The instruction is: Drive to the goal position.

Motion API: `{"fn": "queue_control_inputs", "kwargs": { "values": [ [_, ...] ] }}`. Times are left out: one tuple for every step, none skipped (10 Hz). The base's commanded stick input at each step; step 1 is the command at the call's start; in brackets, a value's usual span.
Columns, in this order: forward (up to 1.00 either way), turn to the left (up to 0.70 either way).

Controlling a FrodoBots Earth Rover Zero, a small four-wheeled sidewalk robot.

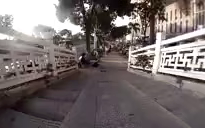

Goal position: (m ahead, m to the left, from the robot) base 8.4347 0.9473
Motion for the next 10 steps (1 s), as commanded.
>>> {"fn": "queue_control_inputs", "kwargs": {
  "values": [
    [0.45,0.0],
    [0.45,0.0],
    [0.45,0.0],
    [0.45,0.0],
    [0.45,0.0],
    [0.45,0.0],
    [0.45,0.0],
    [0.45,0.0],
    [0.45,0.0],
    [0.45,0.0]
  ]
}}
